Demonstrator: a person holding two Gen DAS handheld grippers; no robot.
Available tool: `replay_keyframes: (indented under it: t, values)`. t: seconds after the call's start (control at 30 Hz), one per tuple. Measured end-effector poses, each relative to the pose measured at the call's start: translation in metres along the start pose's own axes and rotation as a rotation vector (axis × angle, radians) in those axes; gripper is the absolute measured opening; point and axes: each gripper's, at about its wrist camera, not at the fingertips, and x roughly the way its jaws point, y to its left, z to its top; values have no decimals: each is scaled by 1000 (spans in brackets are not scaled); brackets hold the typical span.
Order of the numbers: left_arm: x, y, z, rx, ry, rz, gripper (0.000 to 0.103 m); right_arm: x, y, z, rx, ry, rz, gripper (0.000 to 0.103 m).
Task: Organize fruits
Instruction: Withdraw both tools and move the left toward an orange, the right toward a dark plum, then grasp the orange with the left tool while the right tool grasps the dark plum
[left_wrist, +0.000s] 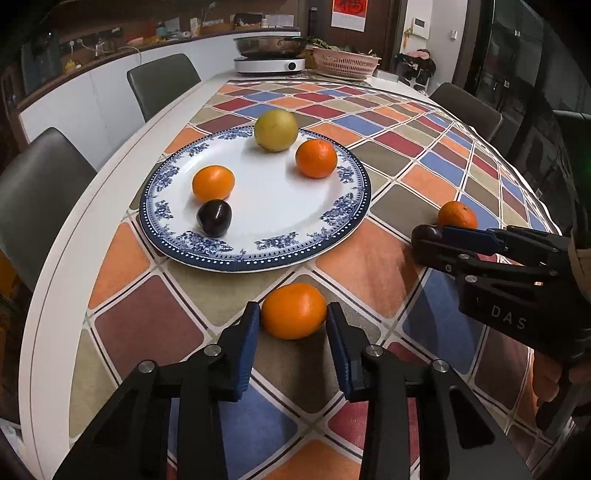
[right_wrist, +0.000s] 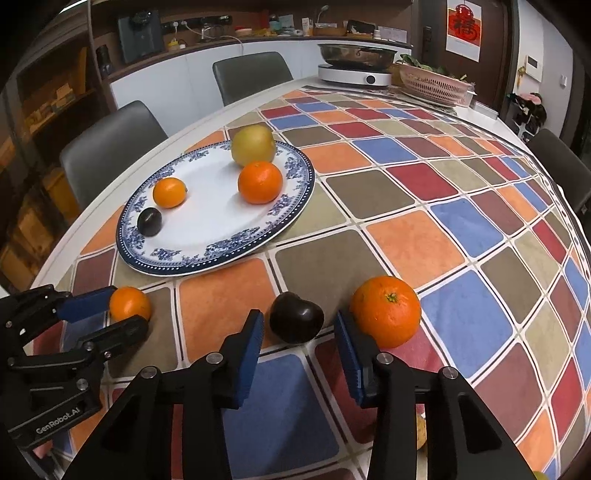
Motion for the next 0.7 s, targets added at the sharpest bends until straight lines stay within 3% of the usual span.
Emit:
replay_keyframes:
  t: [0.17,0.7]
  values:
    - [0,0,0,-1,1,2,36,3,1,1,-11,4,2,32]
    - [-23,-2,-1,-10,-50,6,36,-21,7,-1,-11,-38,28,32]
